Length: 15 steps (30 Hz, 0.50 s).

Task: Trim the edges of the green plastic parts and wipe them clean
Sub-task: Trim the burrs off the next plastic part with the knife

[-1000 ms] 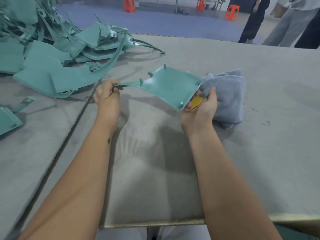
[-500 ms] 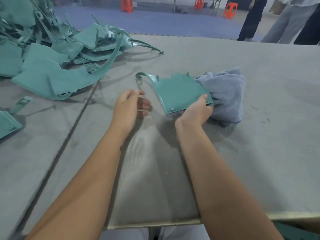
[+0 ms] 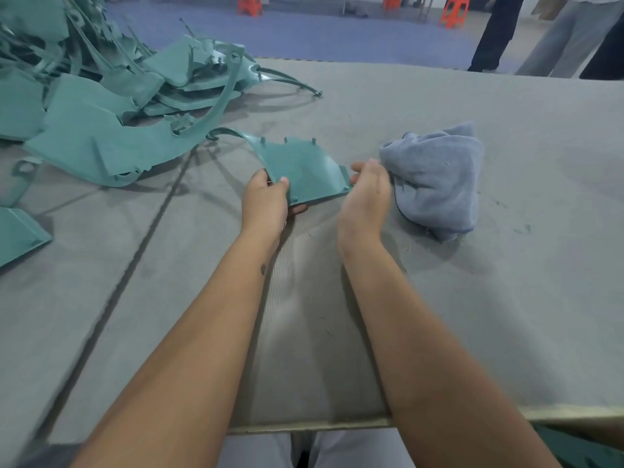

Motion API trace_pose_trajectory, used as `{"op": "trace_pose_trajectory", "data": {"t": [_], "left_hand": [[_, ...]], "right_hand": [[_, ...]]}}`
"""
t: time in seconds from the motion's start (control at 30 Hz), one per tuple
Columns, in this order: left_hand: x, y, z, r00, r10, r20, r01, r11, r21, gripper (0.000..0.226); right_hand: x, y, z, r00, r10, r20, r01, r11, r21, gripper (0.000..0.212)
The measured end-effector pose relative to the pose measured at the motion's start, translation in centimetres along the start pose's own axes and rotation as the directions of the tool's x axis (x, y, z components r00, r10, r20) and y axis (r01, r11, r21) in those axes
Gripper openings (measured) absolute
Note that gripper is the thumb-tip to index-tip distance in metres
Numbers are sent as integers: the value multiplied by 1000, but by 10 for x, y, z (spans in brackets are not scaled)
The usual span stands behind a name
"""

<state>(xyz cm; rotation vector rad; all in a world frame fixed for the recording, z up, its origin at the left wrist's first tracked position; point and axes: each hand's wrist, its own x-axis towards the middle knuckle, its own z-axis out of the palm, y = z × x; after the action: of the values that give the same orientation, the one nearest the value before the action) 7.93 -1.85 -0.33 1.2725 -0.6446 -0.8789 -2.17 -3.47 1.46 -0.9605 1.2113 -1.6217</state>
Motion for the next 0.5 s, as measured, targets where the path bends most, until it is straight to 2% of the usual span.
{"op": "trace_pose_trajectory", "data": {"t": [0.1,0.17,0.23,0.27,0.33,0.43,0.5], "left_hand": [[1,0,-1,1000,-10,-1,10,1000,-18,21],[-1,1,-6,999,-19,28,20,1000,-24,24],[-2,4,-12,998,-37,58,41,997,-63,26],[-2,5,-14,995,-49,87,59,992,-109,27],[0,7,-17,984,-52,172,83,980,-182,30],[-1,6,-14,970,-35,240,69,989,-134,30],[-1,5,-10,974,-30,226,58,991,-120,29]], "right_hand": [[-13,6,6,967,-42,250,80,986,-146,28],[-20,14,8,901,-65,429,178,958,-227,31],[-25,17,9,841,-55,538,227,939,-260,33],[-26,17,8,831,-64,552,241,937,-254,32],[-24,15,7,858,-99,504,227,953,-201,28],[-15,13,4,920,-48,389,120,979,-163,27],[-11,13,3,917,21,398,45,987,-155,31]]}}
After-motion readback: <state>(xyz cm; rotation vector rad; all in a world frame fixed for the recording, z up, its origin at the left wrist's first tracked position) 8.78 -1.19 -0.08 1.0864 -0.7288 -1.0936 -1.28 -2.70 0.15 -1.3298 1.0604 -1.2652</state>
